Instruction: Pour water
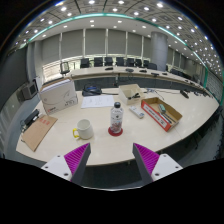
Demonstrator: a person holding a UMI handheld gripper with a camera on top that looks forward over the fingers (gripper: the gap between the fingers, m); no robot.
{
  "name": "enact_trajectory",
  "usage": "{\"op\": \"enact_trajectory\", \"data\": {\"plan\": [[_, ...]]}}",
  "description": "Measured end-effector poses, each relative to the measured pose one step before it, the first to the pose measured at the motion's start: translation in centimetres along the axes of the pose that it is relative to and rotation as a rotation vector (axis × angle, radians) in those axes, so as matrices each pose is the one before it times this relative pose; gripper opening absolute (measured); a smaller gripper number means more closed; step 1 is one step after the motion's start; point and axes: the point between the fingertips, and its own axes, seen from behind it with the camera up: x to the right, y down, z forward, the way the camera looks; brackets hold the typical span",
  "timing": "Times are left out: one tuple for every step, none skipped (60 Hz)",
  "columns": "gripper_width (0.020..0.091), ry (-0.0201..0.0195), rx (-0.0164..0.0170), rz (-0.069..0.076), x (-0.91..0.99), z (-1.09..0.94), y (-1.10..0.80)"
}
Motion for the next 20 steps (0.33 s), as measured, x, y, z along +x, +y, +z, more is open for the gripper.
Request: {"op": "enact_trajectory", "data": {"plan": [[0.0863, 0.00044, -0.00023, -0.0044, 0.002, -0.105, 0.006], [0.0864, 0.00056, -0.00013, -0.0030, 0.000, -0.065, 0.028], [0.0863, 0.00026, 0.00013, -0.0017, 0.008, -0.103, -0.003], [0.0865, -0.00010, 0.00124, -0.0018, -0.005, -0.099, -0.040], [0.0865, -0.00039, 0.00187, -0.0024, 0.021, -0.106, -0.035], [0.0864, -0.00039, 0.00254, -0.0035, 0.040, -0.116, -0.029], [0.0866, -0.00096, 0.00317, -0.0035, 0.144, -0.002, 0.015], [0.0865, 0.00002, 0.00231, -0.0047, 0.009, -0.152, -0.052], [0.0864, 0.00077, 0.00138, -0.0043, -0.027, -0.070, -0.036], [0.0862, 0.00062, -0.00013, -0.0038, 0.044, -0.061, -0.005], [0.0865, 0.00144, -0.00204, -0.0034, 0.044, -0.037, 0.072], [0.0864, 0.00100, -0.00257, -0.0038, 0.043, -0.032, 0.052], [0.0863, 0.00062, -0.00210, -0.0034, 0.081, -0.046, 0.023], [0.0865, 0.00040, 0.00000, -0.0027, 0.037, -0.052, 0.015], [0.0866, 0.00079, 0.00195, -0.0020, 0.043, -0.032, -0.017], [0.0865, 0.00166, 0.00275, -0.0023, 0.035, -0.007, -0.053], [0.0865, 0.00154, 0.00197, -0.0029, 0.086, 0.120, -0.069], [0.0863, 0.00066, 0.00099, -0.0040, -0.015, -0.050, -0.013], [0.0862, -0.00043, 0.00016, -0.0039, 0.003, -0.031, -0.006], [0.0863, -0.00129, -0.00037, -0.0038, -0.034, -0.027, 0.013]]}}
